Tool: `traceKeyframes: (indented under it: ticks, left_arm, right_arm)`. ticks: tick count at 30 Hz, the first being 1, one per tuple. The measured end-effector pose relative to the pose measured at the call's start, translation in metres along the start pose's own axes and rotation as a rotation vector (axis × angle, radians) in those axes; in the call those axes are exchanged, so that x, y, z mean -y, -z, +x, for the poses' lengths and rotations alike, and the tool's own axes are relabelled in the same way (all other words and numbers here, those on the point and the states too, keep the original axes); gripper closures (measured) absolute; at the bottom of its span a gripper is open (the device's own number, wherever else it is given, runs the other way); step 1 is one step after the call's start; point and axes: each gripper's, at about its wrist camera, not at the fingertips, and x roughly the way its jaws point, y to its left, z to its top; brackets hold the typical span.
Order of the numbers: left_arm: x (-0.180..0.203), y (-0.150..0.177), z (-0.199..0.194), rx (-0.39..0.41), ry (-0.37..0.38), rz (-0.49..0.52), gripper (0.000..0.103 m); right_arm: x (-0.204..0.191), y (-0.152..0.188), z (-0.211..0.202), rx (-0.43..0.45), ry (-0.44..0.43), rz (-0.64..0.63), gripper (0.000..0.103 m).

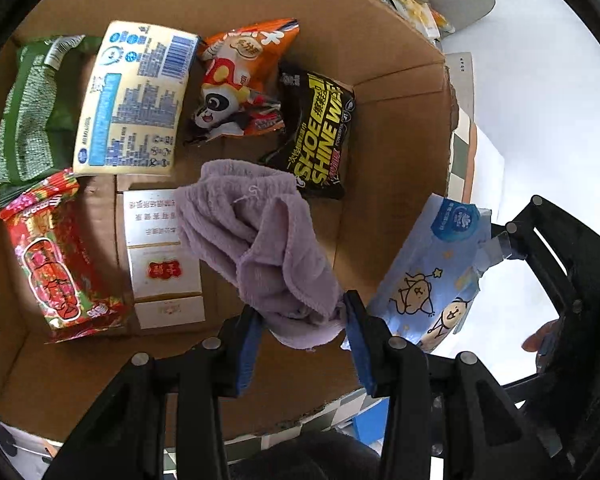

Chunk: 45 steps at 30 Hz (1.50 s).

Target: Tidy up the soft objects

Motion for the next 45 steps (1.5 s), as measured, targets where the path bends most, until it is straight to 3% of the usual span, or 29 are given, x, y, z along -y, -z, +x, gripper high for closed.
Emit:
traceKeyframes:
  ticks: [8, 11, 16, 19, 25, 28, 33, 39, 45]
  left_arm:
    - [-0.005, 0.0, 0.008, -0.044, -0.01, -0.073, 0.062]
    - [-0.003, 0.004, 0.005, -0.041, -0.009, -0.061, 0.06]
    - [-0.004, 0.011, -0.013, 0.0, 0.015, -0.07, 0.015]
    - [-0.005, 0.014, -0.023, 0.026, 0.01, -0.077, 0.008]
    - [-0.009, 0.031, -0.046, 0.081, -0.044, -0.069, 0.007]
    - [-0.006, 0.042, -0.053, 0.129, -0.093, -0.055, 0.007]
    - [-0.009, 0.063, -0.058, 0.231, -0.237, -0.037, 0.007]
    - [0.002, 0.091, -0.071, 0.42, -0.484, 0.002, 0.007]
    - [0.005, 0.109, -0.078, 0.502, -0.614, 0.021, 0.007]
  right_arm:
    - [0.008, -0.001, 0.01, -0.01, -0.064, 0.055, 0.006]
    - [0.013, -0.001, 0.01, -0.002, -0.074, 0.084, 0.006]
    - [0.017, 0.003, 0.006, 0.007, -0.086, 0.119, 0.0]
    - [0.018, 0.005, 0.002, 0.013, -0.097, 0.141, 0.0]
    - [0.017, 0.011, -0.01, 0.05, -0.102, 0.177, 0.0]
    - [0.017, 0.017, -0.018, 0.078, -0.082, 0.215, 0.0]
    - [0.015, 0.03, -0.025, 0.132, -0.038, 0.322, 0.0]
    - [0.009, 0.053, -0.021, 0.182, 0.058, 0.553, 0.0]
    - [-0.003, 0.08, -0.013, 0.24, 0.012, 0.801, 0.0]
